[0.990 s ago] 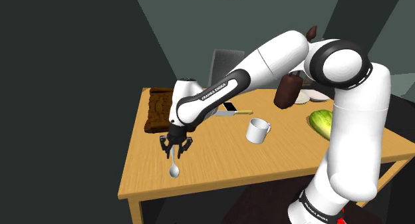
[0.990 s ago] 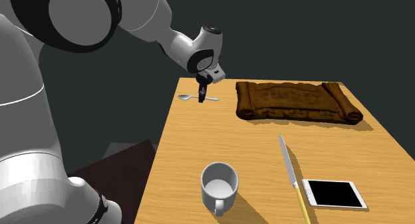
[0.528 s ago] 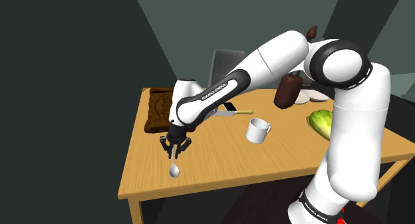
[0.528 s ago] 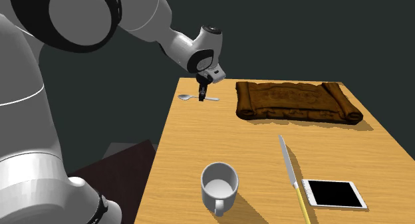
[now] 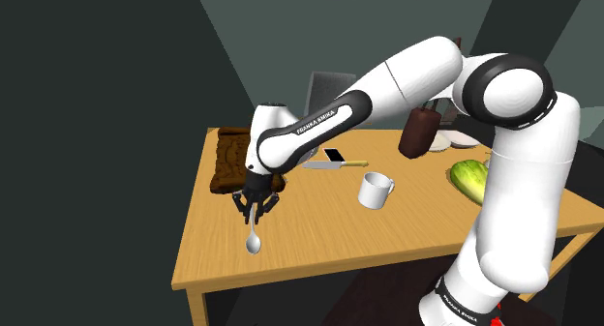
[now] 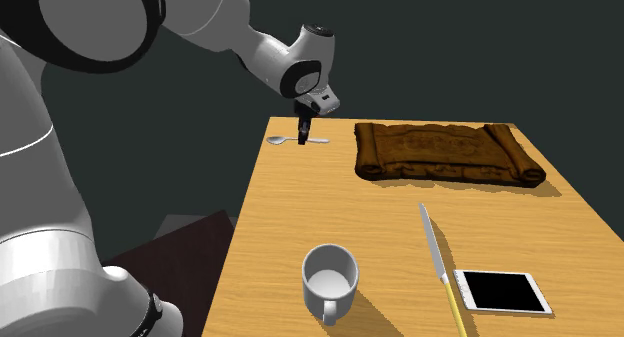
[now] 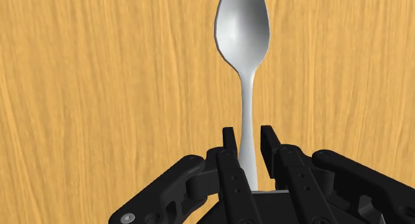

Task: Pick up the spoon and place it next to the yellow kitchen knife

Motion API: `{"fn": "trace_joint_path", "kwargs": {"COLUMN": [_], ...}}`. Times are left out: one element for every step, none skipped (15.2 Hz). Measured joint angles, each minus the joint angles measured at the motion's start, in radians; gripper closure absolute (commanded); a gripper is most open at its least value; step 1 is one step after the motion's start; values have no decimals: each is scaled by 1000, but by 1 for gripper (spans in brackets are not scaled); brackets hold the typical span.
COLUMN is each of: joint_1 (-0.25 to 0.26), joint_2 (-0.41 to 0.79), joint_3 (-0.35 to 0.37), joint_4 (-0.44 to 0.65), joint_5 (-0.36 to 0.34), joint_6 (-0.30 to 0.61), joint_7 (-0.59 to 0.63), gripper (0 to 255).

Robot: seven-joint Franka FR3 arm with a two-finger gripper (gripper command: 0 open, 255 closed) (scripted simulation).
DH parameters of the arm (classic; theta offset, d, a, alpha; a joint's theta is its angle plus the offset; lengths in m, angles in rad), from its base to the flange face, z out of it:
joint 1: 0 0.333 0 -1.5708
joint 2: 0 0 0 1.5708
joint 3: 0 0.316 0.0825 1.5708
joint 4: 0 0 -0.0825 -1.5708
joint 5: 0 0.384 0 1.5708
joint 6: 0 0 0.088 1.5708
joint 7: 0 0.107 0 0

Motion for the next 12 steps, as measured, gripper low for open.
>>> {"fn": "trace_joint_path", "kwargs": {"joint_1": [-2,-3,-3,-4,-4,-4,-5,-6,-7,-8,-9,-9], "joint_2": [-9,-18,-26,-33,-41,-47,-56,-62,-72,-78,-83,-91], "joint_3": [0,1,1,2,3,3,3,3,3,3,3,4], "joint_4": [3,6,9,14,17,23,30,37,38,42,52,57], "joint_5": [2,3,4,5,6,6,7,8,10,11,10,11], "joint_6": [-11,-23,-35,-46,-57,-68,-84,-96,-107,-118,-132,-144], "joint_7": [-1,1,2,3,5,7,9,10,10,10,12,14], "gripper": [255,255,255,255,255,255,255,255,255,255,255,255]}}
